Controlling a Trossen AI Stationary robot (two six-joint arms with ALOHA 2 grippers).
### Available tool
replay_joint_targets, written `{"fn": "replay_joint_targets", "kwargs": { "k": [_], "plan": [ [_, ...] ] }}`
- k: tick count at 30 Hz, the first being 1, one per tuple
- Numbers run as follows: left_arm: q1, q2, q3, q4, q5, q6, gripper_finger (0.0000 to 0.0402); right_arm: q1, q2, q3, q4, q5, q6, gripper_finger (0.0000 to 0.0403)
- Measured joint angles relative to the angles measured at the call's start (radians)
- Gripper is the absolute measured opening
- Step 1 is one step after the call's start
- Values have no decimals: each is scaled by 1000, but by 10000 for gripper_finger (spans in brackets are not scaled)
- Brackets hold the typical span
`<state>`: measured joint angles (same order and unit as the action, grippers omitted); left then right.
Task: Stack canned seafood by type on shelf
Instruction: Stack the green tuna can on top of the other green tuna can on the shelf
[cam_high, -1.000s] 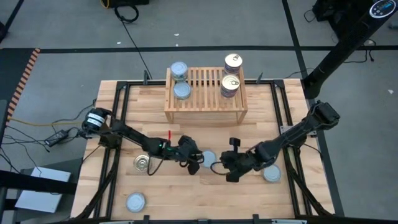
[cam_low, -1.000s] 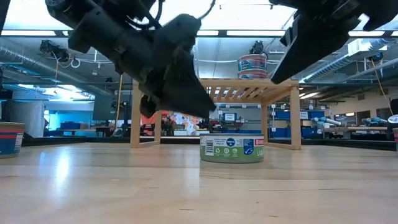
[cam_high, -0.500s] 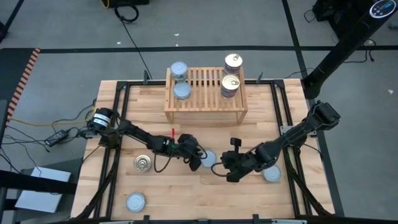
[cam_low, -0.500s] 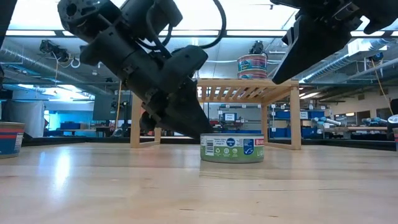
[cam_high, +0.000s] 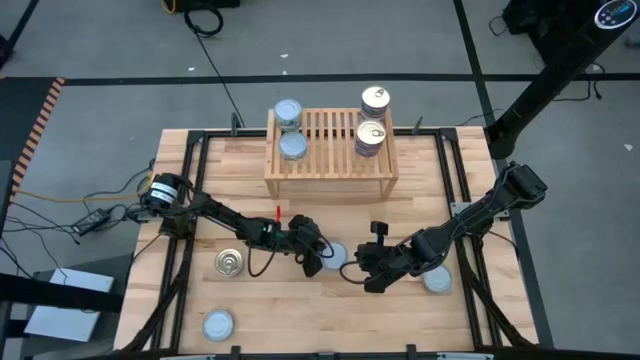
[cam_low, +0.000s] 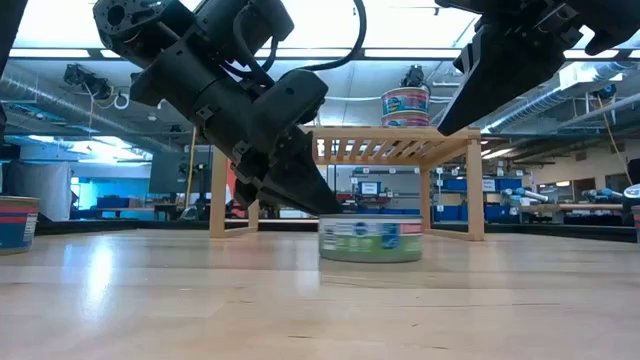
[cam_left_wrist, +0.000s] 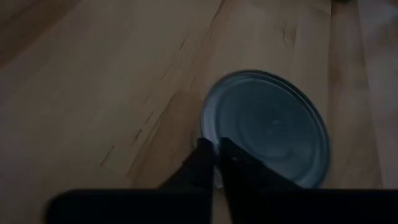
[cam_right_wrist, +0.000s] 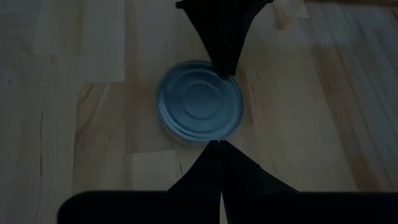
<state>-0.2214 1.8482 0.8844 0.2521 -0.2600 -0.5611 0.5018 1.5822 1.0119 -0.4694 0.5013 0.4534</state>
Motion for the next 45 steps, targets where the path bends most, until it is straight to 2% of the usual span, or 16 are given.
{"fn": "replay_joint_targets", "kwargs": {
  "k": [2, 14, 23, 34, 38, 45],
  "plan": [
    [1, -2, -1, 0, 0, 33, 9, 0, 0, 0, 0, 0, 0, 8],
    [1, -113, -6, -22, -10, 218, 2, 0, 0, 0, 0, 0, 0, 8],
    [-36, -198, -5, -47, -73, 312, 1, 0, 2, 0, 31, 0, -3, 9],
    [-156, -189, -4, -46, -204, 405, 2, 0, 3, 0, 47, 0, -11, 9],
    [-168, -191, -4, -51, -241, 433, 21, 0, 3, 0, 50, 0, -11, 9],
    [-167, -191, -4, -66, -243, 430, 77, 0, 3, 0, 50, 0, -11, 9]
  ]
}}
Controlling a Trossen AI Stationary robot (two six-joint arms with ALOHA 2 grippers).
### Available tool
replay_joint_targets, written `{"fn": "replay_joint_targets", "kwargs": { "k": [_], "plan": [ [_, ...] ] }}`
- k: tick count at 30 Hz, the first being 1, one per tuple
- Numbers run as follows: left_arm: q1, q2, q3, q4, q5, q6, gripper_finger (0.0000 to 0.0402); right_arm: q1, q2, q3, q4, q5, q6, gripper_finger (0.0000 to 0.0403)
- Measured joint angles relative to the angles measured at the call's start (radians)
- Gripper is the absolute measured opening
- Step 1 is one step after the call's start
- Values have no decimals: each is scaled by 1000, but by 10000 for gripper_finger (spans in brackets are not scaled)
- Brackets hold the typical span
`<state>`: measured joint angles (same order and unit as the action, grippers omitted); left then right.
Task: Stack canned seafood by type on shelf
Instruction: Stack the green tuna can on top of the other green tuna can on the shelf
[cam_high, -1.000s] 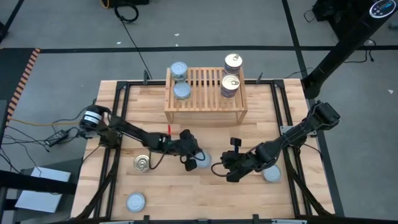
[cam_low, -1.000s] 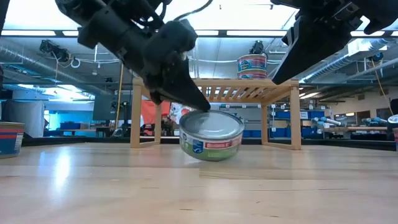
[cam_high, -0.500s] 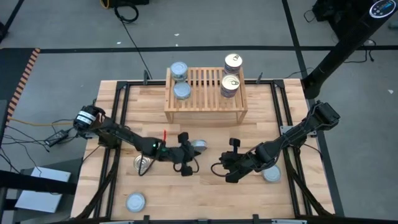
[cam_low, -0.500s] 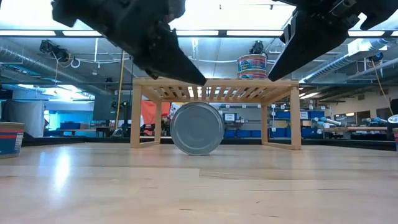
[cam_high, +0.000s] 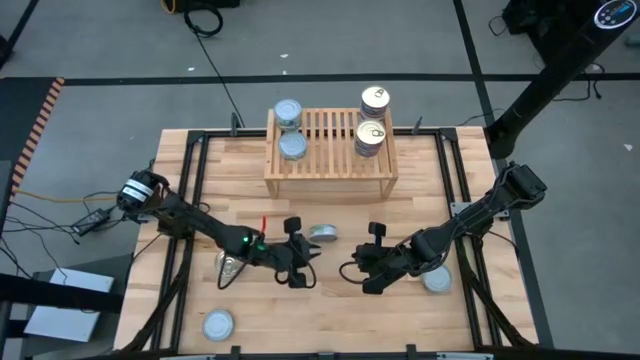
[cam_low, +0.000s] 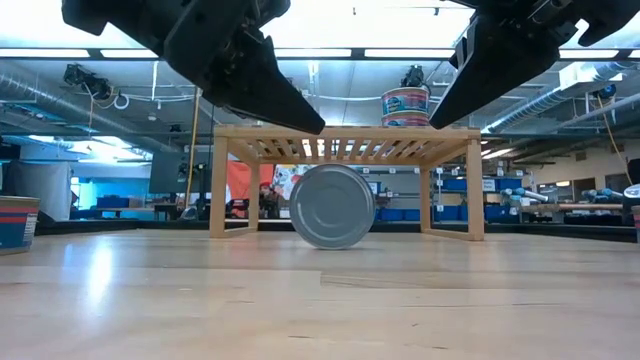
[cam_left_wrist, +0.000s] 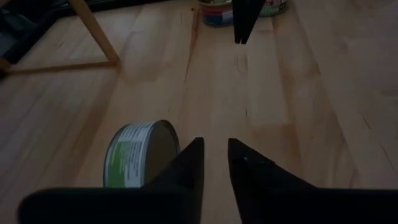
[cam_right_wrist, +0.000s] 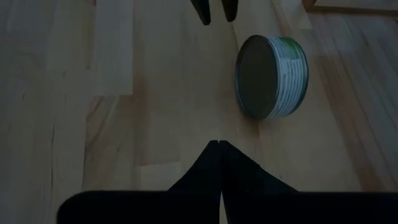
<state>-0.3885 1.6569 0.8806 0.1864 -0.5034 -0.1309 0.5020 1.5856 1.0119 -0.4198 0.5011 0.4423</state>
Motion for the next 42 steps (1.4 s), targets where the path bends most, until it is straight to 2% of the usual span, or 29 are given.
{"fn": "replay_joint_targets", "kwargs": {
  "k": [4, 8, 12, 18, 23, 27, 33, 42],
  "plan": [
    [0, -15, 0, -16, 0, 5, 104, 0, 0, 0, 0, 0, 3, 9],
    [-7, -24, 2, -47, -16, 25, 108, 0, 0, 0, 0, -4, 8, 9],
    [-29, -24, 1, -49, -67, 74, 81, 0, 0, 0, 8, -5, 11, 9],
    [-39, -24, -1, -50, -96, 95, 9, 0, 0, 0, 27, -5, 11, 9],
    [-34, -24, -1, -49, -95, 101, 8, 0, 0, 0, 26, -6, 10, 9],
    [0, -24, -1, -50, -52, 95, 11, 0, 0, 0, 26, -6, 10, 9],
    [34, -23, -2, -51, -43, 100, 58, -1, 0, 0, 26, -6, 10, 16],
    [42, -15, -2, -50, -58, 75, 187, -1, 0, 0, 22, -6, 8, 13]
  ]
}}
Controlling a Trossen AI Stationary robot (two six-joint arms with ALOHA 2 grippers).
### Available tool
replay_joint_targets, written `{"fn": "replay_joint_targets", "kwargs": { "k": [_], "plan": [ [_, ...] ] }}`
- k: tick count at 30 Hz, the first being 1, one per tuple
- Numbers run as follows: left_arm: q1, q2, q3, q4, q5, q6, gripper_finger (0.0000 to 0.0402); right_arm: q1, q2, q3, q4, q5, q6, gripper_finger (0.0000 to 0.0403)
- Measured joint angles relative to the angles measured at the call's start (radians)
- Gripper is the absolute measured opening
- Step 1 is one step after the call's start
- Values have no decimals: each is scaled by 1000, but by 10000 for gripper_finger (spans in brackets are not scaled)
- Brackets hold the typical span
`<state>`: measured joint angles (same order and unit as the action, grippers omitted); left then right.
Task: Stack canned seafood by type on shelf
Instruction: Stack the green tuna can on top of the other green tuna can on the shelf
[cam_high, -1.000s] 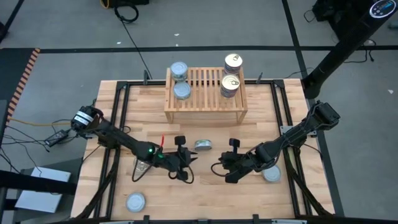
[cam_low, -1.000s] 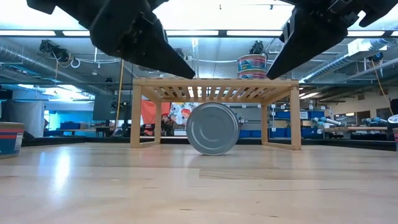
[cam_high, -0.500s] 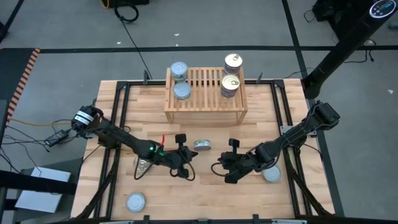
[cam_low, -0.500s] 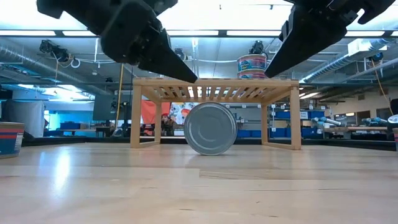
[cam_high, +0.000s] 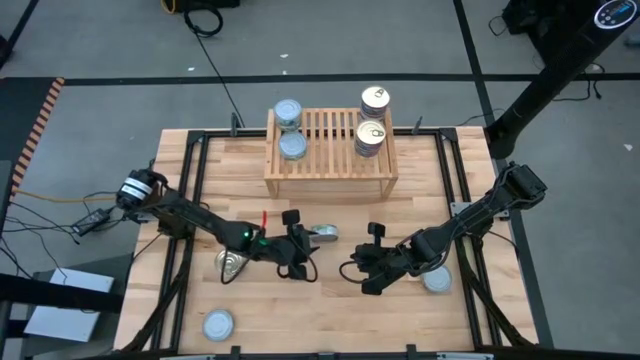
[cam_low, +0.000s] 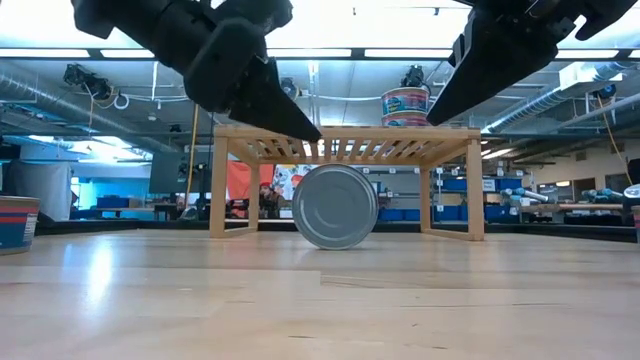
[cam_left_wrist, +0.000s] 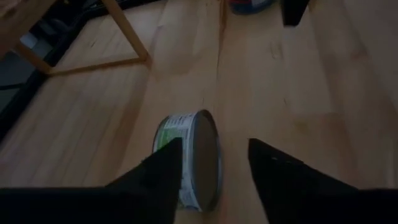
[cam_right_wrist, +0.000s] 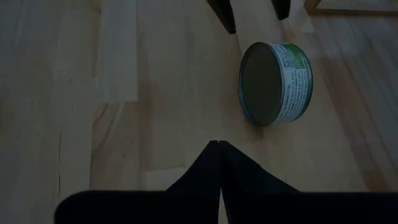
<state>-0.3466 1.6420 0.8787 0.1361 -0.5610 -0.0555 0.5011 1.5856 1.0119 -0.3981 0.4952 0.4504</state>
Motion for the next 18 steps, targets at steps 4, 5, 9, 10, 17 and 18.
{"fn": "replay_joint_targets", "kwargs": {
  "k": [4, 5, 9, 10, 17, 18],
  "plan": [
    [9, 14, 0, 1, -30, -4, 237, 0, 0, 0, 0, 0, 0, 16],
    [15, 16, 0, -9, -33, -6, 246, 0, 0, 0, 0, 0, 0, 17],
    [48, 29, 0, -26, -33, -31, 268, 0, 0, 0, -2, -1, 1, 16],
    [56, 29, 0, -26, -29, -31, 270, 0, 0, 0, -2, -1, 1, 15],
    [111, 34, 0, -13, 131, -33, 273, 0, 0, 0, -5, -1, 0, 17],
    [119, 37, 0, -12, 151, -34, 273, 0, 0, 0, -6, -1, 1, 17]
  ]
}}
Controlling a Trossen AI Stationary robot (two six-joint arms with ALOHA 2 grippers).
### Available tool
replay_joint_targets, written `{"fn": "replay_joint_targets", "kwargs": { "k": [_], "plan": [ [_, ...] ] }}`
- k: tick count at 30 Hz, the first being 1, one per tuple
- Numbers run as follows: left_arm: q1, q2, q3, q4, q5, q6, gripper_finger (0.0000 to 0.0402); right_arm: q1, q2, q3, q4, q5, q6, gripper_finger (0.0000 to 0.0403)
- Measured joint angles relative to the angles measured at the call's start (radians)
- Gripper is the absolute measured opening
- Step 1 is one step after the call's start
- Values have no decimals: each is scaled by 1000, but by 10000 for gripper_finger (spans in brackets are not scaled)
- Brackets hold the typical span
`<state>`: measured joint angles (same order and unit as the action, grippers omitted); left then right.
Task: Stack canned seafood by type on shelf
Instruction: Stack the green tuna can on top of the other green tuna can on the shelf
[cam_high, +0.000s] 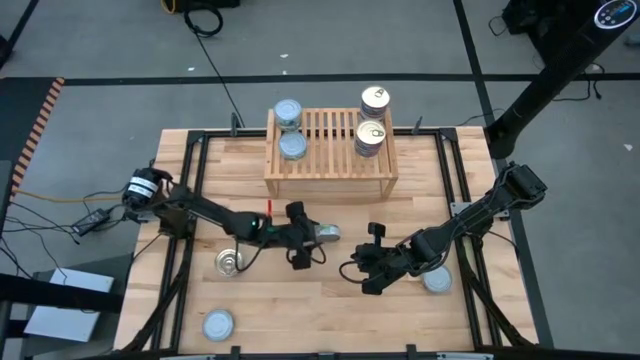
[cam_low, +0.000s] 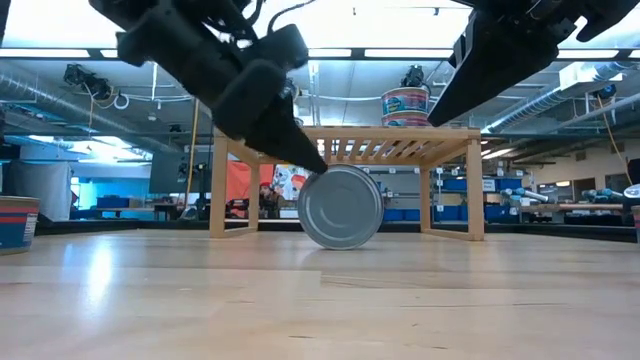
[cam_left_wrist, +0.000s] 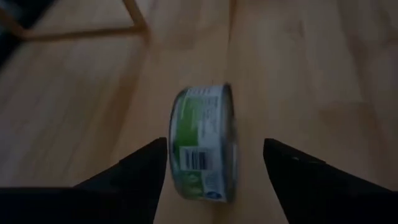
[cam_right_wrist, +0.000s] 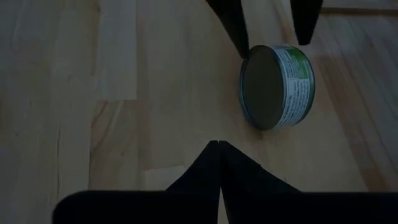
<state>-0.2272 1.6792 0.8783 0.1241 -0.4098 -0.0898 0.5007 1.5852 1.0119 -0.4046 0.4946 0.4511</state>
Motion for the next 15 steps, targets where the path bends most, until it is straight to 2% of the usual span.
{"fn": "replay_joint_targets", "kwargs": {
  "k": [15],
  "plan": [
    [34, 16, 0, 11, 36, 11, 270, 0, 0, 0, -4, 0, 0, 18]
  ]
}}
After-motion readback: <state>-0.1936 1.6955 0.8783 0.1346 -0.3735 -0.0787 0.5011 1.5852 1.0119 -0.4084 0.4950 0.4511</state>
